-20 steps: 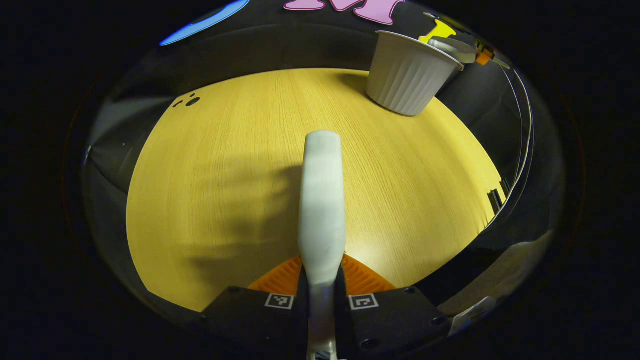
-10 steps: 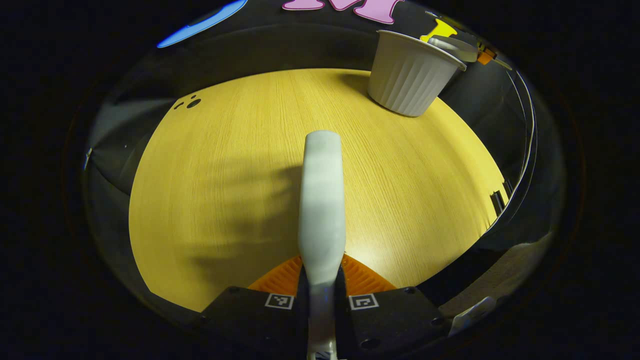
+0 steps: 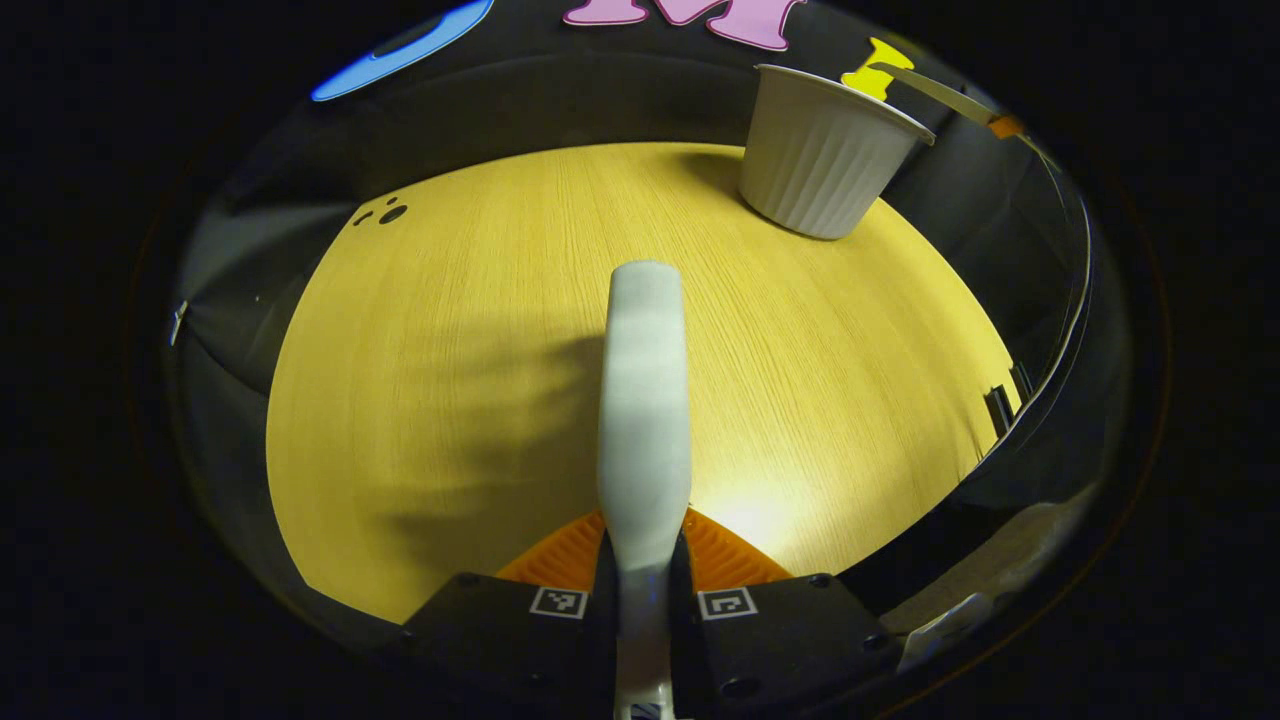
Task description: Pick up the small broom and dustpan from the desktop, sweep the trash into the dustpan with the broom, and then empty the trash into the garbage bin.
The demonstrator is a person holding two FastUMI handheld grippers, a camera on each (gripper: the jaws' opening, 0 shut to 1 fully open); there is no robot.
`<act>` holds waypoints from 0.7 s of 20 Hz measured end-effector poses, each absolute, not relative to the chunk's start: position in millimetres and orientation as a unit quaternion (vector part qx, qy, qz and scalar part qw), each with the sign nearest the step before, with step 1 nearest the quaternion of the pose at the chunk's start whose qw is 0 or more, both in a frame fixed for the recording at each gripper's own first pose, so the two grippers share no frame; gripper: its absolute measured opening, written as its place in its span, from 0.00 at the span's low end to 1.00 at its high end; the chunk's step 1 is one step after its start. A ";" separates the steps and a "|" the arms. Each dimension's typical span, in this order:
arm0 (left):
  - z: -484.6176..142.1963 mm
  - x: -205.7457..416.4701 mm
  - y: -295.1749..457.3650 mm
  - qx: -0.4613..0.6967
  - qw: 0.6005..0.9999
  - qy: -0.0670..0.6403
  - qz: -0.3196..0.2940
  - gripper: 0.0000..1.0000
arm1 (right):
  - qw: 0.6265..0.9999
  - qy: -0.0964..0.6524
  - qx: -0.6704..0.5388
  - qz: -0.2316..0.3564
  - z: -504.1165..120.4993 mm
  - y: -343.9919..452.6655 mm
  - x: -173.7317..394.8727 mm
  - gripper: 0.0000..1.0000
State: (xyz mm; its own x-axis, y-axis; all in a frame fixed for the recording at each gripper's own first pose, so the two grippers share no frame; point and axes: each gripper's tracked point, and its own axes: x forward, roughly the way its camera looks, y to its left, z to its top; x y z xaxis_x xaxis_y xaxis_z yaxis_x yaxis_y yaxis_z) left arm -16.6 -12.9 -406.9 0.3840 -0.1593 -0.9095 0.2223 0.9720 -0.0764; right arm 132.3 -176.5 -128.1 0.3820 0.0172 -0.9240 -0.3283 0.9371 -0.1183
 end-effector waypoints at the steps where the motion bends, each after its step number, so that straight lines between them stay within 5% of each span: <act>1: -406.7 -16.0 -12.0 0.030 0.832 0.542 -0.113 0.26 | 0.823 0.541 -0.132 0.109 -126.5 -174.0 121.0 0.36; 14: -404.8 -9.1 -6.1 0.046 0.834 0.539 -0.105 0.26 | 0.805 0.567 -0.055 0.167 -209.7 -69.8 -40.9 0.39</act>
